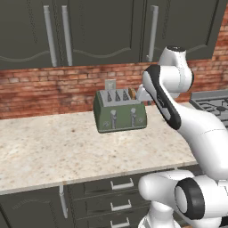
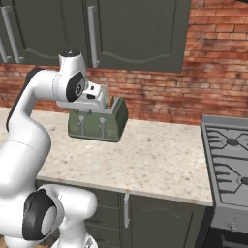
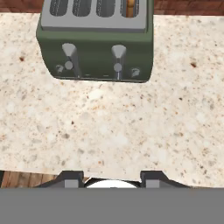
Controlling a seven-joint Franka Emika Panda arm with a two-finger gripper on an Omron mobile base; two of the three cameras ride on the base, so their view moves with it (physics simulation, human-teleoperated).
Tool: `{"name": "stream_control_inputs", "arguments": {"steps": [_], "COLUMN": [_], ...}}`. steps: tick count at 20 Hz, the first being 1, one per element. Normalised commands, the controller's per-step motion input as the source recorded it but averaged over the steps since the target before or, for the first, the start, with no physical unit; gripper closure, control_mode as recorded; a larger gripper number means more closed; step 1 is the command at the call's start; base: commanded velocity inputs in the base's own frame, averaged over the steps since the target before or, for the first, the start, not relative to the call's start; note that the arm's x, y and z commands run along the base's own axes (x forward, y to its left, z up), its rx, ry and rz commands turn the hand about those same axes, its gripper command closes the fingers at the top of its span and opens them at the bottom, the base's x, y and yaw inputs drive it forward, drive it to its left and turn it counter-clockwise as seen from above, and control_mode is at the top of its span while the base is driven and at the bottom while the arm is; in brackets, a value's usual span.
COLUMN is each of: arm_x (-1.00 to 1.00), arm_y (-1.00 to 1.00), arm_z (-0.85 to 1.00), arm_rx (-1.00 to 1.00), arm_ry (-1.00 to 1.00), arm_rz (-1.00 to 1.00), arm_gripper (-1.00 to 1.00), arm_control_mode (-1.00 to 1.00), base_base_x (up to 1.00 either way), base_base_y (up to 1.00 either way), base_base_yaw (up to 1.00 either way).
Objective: Start the toaster. Once the lever pops up, take the bread to the plate on the dining counter.
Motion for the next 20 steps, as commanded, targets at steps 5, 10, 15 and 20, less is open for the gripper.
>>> {"name": "stream_control_inputs", "arguments": {"steps": [5, 10, 15, 20], "arm_x": [0.01, 0.0, 0.0, 0.03], "arm_y": [-0.03, -0.15, -0.02, 0.0], "arm_z": [0.0, -0.19, -0.31, -0.35], "arm_rx": [0.0, 0.0, 0.0, 0.0], "arm_ry": [0.0, -0.1, -0.29, -0.29], "arm_rz": [0.01, 0.01, 0.0, 0.0], "arm_gripper": [-1.0, -1.0, -1.0, -1.0], "arm_control_mode": [-1.0, -1.0, -1.0, -1.0], "base_base_x": [0.0, 0.0, 0.0, 0.0], "base_base_y": [0.0, 0.0, 0.0, 0.0], "base_base_yaw": [0.0, 0.0, 0.0, 0.0]}}
